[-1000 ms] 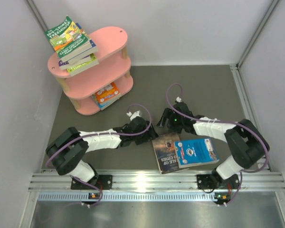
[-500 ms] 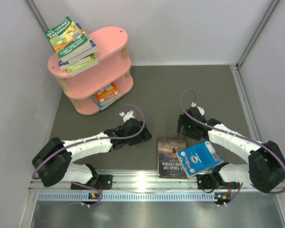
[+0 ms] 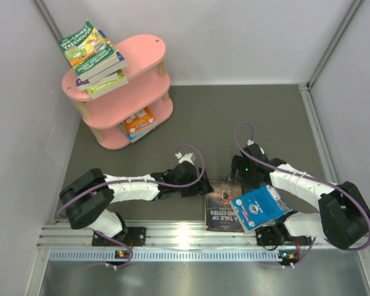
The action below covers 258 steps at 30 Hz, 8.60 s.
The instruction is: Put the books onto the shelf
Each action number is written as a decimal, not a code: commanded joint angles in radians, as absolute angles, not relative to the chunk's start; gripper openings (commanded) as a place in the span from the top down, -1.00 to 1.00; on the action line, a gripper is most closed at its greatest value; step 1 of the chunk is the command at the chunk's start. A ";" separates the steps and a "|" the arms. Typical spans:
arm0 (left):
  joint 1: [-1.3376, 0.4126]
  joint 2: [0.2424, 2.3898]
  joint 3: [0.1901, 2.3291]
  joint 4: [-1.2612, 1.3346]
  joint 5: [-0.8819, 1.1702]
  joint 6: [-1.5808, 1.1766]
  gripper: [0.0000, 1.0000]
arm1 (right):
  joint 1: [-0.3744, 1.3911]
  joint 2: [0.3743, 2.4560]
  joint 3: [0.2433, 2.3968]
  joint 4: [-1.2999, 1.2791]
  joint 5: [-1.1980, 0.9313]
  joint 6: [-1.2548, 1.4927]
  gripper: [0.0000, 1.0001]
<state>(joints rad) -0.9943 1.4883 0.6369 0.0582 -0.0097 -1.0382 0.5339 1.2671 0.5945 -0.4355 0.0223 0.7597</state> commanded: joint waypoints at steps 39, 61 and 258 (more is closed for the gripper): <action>-0.775 1.144 0.586 0.037 0.134 -0.936 1.00 | 0.606 1.269 0.492 -0.190 -0.247 0.842 -0.61; -0.736 0.908 0.448 0.063 -0.109 -1.150 1.00 | 0.692 1.153 0.313 0.175 -0.379 1.199 -0.66; -0.802 0.715 1.000 -0.919 -0.497 -0.664 -0.98 | 0.492 1.136 0.955 -0.008 -0.526 1.058 1.00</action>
<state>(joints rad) -0.8059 0.7998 0.9810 -0.7120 -0.3416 -0.7208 0.4843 1.0851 0.8074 -0.2447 -0.4484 1.0069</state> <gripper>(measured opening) 0.986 0.245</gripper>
